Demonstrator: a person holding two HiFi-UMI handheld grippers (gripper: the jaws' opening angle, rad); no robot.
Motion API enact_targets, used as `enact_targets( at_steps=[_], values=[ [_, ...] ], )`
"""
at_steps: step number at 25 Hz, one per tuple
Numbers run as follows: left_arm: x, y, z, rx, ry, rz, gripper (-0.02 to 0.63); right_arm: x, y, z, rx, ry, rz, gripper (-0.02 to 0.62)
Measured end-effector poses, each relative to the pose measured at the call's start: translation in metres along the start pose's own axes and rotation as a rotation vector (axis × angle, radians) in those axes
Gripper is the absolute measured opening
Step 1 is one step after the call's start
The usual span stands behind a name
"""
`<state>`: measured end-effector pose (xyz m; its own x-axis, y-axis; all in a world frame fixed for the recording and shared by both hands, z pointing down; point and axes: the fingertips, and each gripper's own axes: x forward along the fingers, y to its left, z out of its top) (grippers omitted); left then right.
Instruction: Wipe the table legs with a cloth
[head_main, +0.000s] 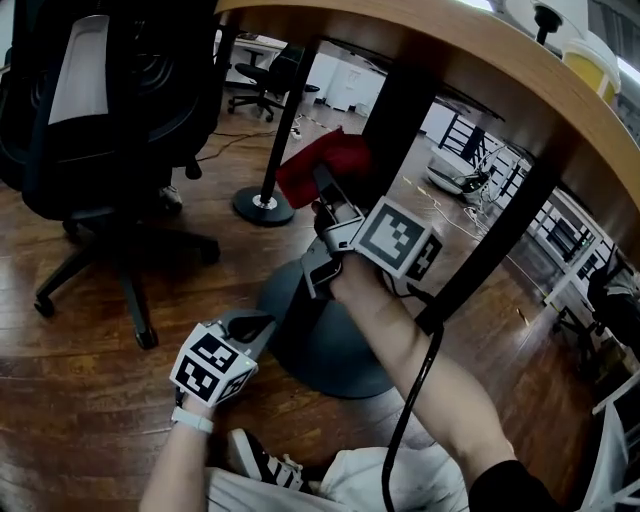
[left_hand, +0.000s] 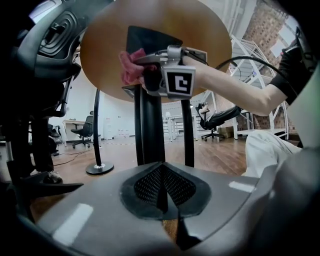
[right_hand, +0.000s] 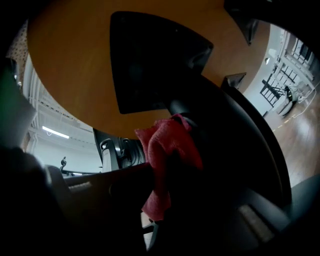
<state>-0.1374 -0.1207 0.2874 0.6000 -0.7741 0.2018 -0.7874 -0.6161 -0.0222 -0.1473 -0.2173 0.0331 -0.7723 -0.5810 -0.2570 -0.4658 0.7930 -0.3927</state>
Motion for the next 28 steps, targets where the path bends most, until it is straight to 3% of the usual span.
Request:
enact_targets(
  at_steps=[8,15,28],
  values=[
    [-0.009,0.015,-0.003,-0.03,-0.002,0.041,-0.008,-0.034,-0.04,-0.082,0.011,0.077,-0.086,0.048],
    [-0.018,0.038,-0.013,-0.056,0.01,0.107,-0.008,-0.062,-0.08,-0.169,0.013,0.221,-0.162,0.048],
    [-0.009,0.032,-0.018,-0.035,0.038,0.075,-0.008,-0.123,-0.148,-0.329,-0.022,0.548,-0.252,0.048]
  ],
)
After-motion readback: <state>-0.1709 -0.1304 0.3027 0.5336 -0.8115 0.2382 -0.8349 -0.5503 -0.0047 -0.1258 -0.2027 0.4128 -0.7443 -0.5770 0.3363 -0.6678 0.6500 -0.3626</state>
